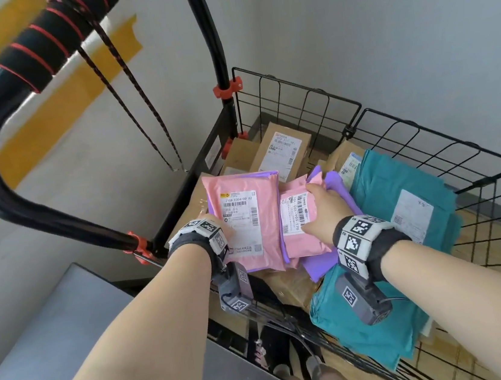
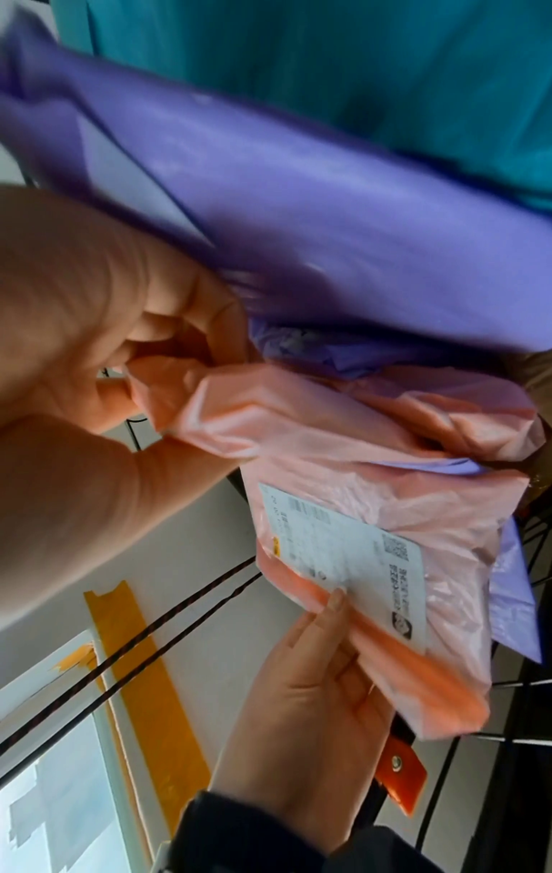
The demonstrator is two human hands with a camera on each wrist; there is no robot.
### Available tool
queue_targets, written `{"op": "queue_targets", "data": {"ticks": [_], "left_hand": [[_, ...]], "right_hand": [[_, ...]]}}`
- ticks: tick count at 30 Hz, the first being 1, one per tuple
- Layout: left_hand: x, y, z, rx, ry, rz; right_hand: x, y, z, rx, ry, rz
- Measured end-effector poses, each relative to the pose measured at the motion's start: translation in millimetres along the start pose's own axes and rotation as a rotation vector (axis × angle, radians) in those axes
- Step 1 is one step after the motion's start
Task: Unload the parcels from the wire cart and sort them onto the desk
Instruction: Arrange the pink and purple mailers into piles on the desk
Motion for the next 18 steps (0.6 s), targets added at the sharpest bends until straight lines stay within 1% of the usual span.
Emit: {"op": "queue_targets", "data": {"ticks": [2, 4, 9, 14, 18], "left_hand": [[-4.6, 4.2, 1.0, 0.014, -0.012, 0.032], [-15.5, 12.8, 5.5, -0.027, -0.053, 0.048], [-60.9, 46.8, 12.1, -0.09, -0.148, 0.11], [-111.4, 73.5, 6.8, -0.275, -0.211, 0.181], [-158.9, 87.6, -11.7, -0.403, -0.2, 0.272]], "right_hand": [[-3.8, 5.6, -1.3, -0.012, 0.004, 0.01], [-9.9, 13.3, -4.2, -0.026, 0.01, 0.029], [-32.0, 37.7, -17.6, -0.018, 0.022, 0.12], [-58.4, 72.0, -37.4, -0.001, 0.063, 0.25], [-84.3, 95.5, -59.7, 0.027, 0.15, 0.312]]}}
Point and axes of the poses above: each hand's wrist, its own x-axis towards the middle knuckle, its own y-axis out of the back of the hand, z = x × y, the point moved 10 cm from there along x, towards the middle knuckle, and after that the axes turned 9 degrees about y, right-handed, at the moved point
